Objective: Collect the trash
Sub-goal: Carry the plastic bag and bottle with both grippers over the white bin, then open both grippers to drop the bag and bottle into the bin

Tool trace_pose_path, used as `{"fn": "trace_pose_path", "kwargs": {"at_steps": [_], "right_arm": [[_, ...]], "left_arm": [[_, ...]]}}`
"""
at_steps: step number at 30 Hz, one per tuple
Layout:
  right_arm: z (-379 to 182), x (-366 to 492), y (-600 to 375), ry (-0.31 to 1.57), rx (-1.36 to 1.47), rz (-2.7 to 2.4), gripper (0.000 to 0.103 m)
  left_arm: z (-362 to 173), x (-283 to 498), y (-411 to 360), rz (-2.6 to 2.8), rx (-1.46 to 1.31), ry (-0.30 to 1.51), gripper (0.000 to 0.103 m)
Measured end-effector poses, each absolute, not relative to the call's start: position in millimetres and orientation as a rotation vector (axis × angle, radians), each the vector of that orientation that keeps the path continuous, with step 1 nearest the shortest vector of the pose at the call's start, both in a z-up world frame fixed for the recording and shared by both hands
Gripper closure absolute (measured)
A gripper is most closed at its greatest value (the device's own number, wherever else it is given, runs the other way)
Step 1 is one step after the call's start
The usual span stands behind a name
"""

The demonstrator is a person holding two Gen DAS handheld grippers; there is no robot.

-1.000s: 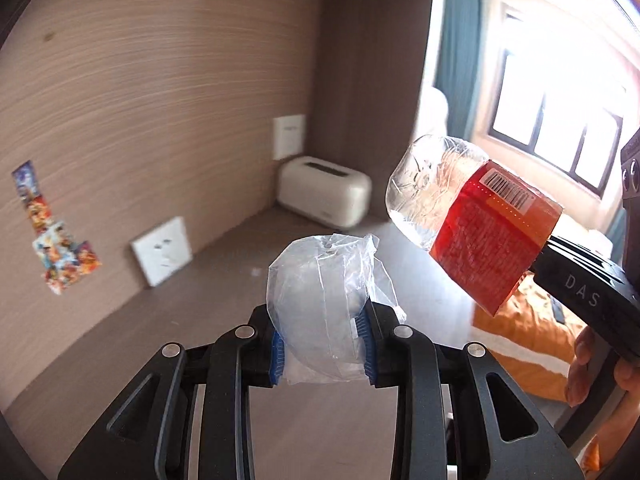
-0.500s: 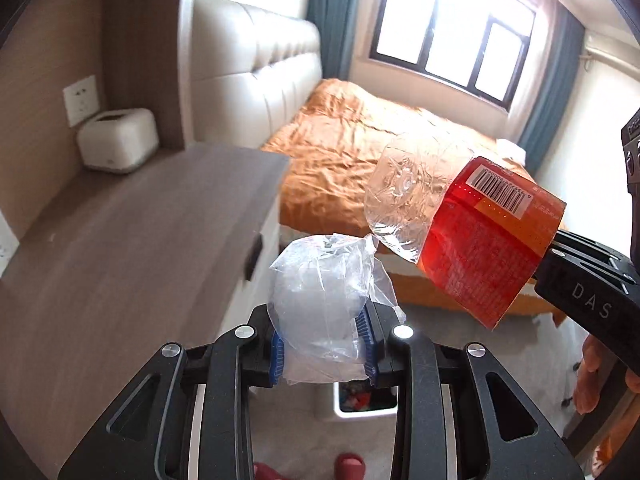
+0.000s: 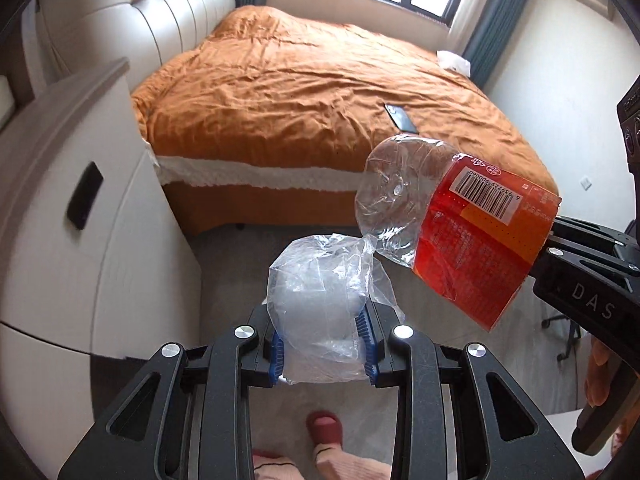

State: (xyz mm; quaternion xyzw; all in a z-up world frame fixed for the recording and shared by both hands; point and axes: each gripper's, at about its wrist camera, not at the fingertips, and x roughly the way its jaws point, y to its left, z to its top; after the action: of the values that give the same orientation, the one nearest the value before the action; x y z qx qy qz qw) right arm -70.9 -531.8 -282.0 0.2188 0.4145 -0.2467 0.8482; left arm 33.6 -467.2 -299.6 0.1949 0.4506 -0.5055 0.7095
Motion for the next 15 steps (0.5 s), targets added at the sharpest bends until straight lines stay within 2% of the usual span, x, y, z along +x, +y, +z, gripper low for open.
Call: {"fn": "trace_pose_path", "kwargs": {"at_steps": [7, 8, 9, 10, 11, 12, 13, 14, 15], "right_arm": [[-387.9, -61.6, -558.7, 1.029, 0.503, -0.537, 0.098], [-405.5, -58.6, -562.7, 1.051, 0.503, -0.536, 0.098], [-422.6, -55.4, -566.6, 1.071, 0.502, -0.534, 0.098], [-440.6, -51.5, -570.7, 1.091, 0.504, -0.520, 0.088], [-457.3, -47.9, -573.2, 1.114, 0.499, -0.507, 0.070], [-471.9, -44.6, -576.3, 1.135, 0.469, -0.539, 0.032], [-489.5, -42.3, -581.8, 1.139, 0.459, -0.547, 0.009], [-507.7, -39.7, -587.1, 1.159, 0.471, -0.531, 0.004], [-521.3, -38.8, -590.8, 1.185, 0.470, -0.533, 0.004]], "left_arm": [[-401.1, 39.6, -498.2, -1.130, 0.517, 1.126, 0.073], [-420.6, 41.0, -503.8, -1.130, 0.527, 1.147, 0.072], [-436.1, 42.3, -507.3, -1.136, 0.529, 1.165, 0.064], [-450.5, 43.5, -510.0, -1.148, 0.523, 1.187, 0.039], [-466.0, 44.5, -513.4, -1.157, 0.516, 1.213, 0.018], [-486.5, 45.3, -517.3, -1.124, 0.542, 1.222, 0.005], [-505.7, 46.6, -520.2, -1.128, 0.558, 1.242, 0.005], [-524.7, 47.6, -522.7, -1.131, 0.566, 1.281, 0.005], [-536.8, 48.3, -523.2, -1.116, 0.570, 1.294, 0.005]]}}
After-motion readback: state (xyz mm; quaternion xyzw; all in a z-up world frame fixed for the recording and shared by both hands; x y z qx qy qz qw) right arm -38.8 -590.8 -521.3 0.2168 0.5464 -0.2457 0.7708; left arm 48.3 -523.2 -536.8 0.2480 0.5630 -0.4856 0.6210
